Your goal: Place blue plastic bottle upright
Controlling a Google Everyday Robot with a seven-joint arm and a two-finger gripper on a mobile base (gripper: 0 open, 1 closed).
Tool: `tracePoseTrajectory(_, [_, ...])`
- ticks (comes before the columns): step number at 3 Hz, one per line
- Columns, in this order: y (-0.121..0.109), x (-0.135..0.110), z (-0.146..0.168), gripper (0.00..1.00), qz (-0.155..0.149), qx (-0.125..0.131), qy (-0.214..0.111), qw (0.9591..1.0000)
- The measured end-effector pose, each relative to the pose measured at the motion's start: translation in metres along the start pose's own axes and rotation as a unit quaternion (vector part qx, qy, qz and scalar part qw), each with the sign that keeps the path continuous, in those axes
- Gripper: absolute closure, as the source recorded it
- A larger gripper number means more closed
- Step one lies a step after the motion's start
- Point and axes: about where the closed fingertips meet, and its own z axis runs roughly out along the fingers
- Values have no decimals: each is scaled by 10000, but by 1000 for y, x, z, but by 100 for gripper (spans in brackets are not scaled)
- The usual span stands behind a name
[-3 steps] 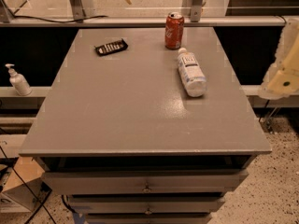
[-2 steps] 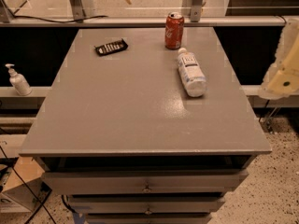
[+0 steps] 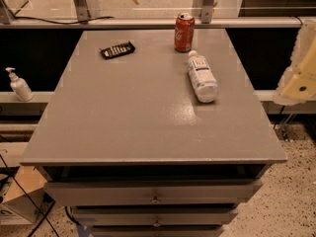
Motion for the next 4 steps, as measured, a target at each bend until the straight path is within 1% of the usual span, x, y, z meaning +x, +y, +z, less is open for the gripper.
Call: tracePoseTrajectory(4, [0,0,0,0,2,0,0,10000])
